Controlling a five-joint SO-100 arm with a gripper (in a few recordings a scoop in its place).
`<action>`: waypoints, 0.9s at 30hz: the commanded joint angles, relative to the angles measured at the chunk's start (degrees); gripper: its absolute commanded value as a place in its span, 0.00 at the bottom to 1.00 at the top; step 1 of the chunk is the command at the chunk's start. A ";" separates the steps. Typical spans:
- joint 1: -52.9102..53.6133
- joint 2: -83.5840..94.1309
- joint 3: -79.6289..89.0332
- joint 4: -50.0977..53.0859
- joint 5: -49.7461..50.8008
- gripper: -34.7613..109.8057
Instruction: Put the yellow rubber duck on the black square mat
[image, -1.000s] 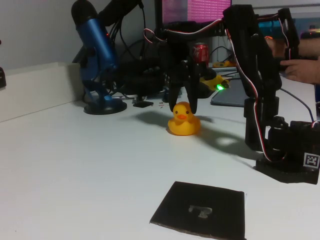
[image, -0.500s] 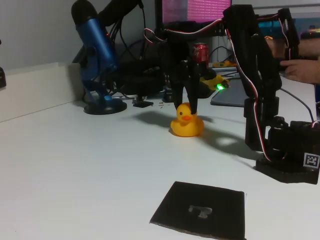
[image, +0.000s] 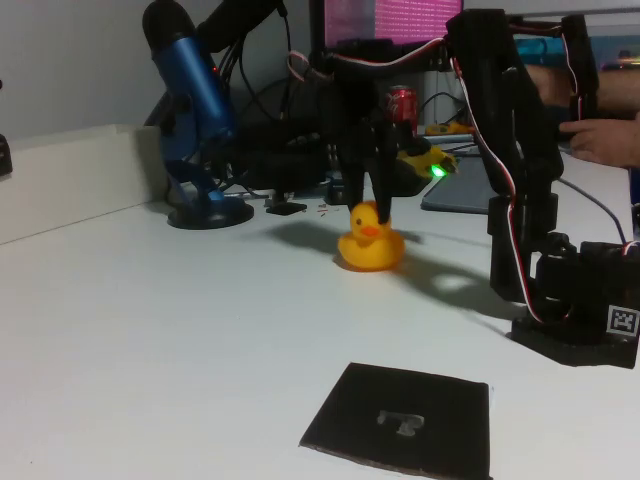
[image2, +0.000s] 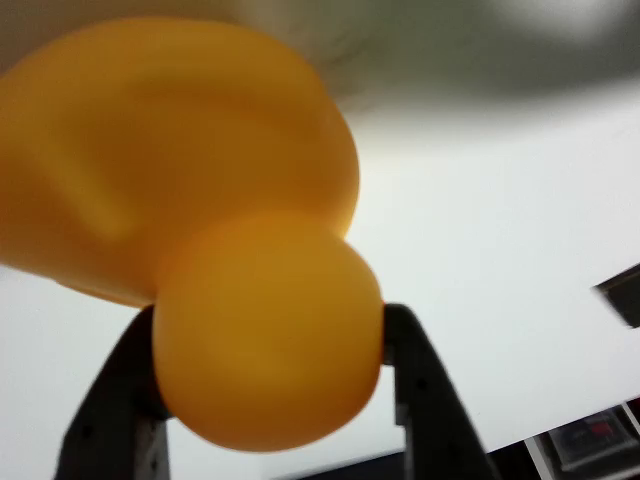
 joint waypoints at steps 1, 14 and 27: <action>0.09 7.38 -5.36 0.35 -0.35 0.35; -18.54 21.01 -10.72 1.32 -0.18 0.35; -46.76 30.59 -5.98 6.86 -0.62 0.35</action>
